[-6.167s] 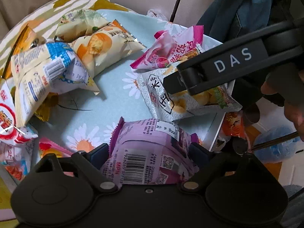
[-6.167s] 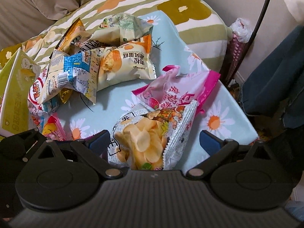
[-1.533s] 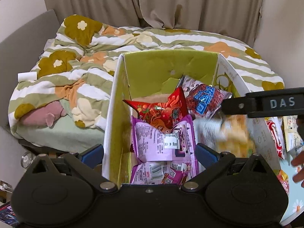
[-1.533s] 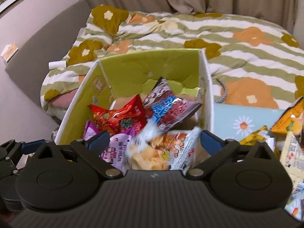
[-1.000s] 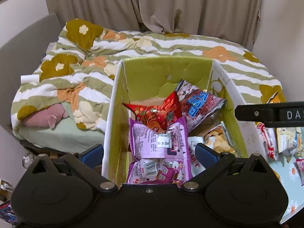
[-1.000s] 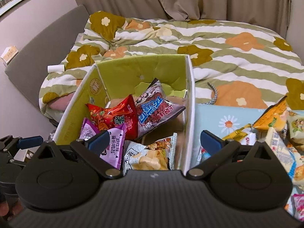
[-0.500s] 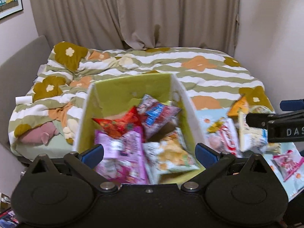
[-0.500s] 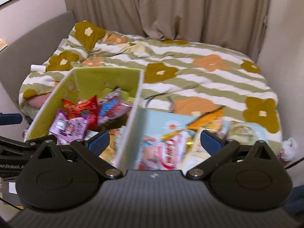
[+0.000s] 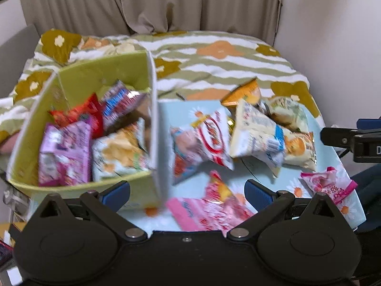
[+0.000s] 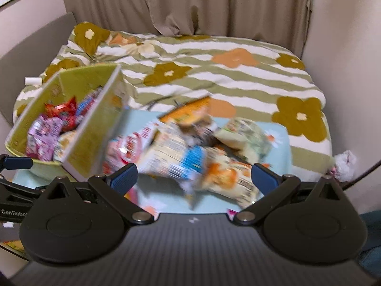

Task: Organize snacks
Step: 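Move both grippers back over the remaining snack bags on the mat, then grasp the pink marshmallow bag with the left gripper while the right grasps the pink-white bag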

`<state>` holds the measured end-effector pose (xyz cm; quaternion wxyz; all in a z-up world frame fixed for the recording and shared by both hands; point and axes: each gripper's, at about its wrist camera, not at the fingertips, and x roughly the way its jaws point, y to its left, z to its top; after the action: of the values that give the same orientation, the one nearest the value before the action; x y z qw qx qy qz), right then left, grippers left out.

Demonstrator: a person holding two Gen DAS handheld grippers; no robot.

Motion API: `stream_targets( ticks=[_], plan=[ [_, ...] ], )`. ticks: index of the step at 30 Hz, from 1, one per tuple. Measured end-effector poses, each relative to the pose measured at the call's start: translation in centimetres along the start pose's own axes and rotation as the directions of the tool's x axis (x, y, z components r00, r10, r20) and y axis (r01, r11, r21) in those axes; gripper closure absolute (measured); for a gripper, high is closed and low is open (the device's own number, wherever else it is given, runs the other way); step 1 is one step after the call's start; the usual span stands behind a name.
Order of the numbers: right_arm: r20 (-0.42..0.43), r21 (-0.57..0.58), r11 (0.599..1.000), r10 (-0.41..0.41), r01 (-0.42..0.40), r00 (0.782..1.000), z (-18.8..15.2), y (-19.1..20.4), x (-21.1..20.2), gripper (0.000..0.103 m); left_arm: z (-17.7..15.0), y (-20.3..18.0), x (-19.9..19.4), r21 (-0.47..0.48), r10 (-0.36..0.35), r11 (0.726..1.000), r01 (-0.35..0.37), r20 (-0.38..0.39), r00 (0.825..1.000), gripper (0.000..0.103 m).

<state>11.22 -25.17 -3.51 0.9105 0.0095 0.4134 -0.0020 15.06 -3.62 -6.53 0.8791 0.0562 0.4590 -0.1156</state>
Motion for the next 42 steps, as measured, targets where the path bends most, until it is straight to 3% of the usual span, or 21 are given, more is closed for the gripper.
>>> stream_targets(
  ticks=[10,22,32,37,42],
  plan=[
    [-0.088,-0.049,0.999,-0.007,0.003,0.996,-4.5,-5.0,4.0,0.000,-2.2,-2.9,5.6,-0.097,0.032,0.994,-0.041,-0.089,0.995,0.000],
    [-0.162,-0.086,0.996,0.017,-0.031,0.987,-7.6,-6.5,7.6,0.000,-3.4,-3.1,10.7,-0.177,0.061,0.980,-0.089,-0.154,0.986,0.002],
    [-0.207,-0.082,0.996,0.013,-0.030,0.978,-8.4,-7.3,8.9,0.000,-4.0,-3.8,11.6,-0.151,0.046,0.986,-0.072,-0.169,0.984,0.022],
    [-0.228,-0.083,0.996,0.013,-0.032,0.974,-8.8,-7.5,9.5,0.000,-4.0,-4.3,11.5,-0.123,0.049,0.990,-0.070,-0.166,0.985,0.025],
    [-0.253,-0.070,0.997,0.020,-0.039,0.967,-9.0,-7.8,10.2,0.008,-4.0,-4.6,11.3,-0.131,0.044,0.989,-0.067,-0.170,0.985,0.026]
  ],
)
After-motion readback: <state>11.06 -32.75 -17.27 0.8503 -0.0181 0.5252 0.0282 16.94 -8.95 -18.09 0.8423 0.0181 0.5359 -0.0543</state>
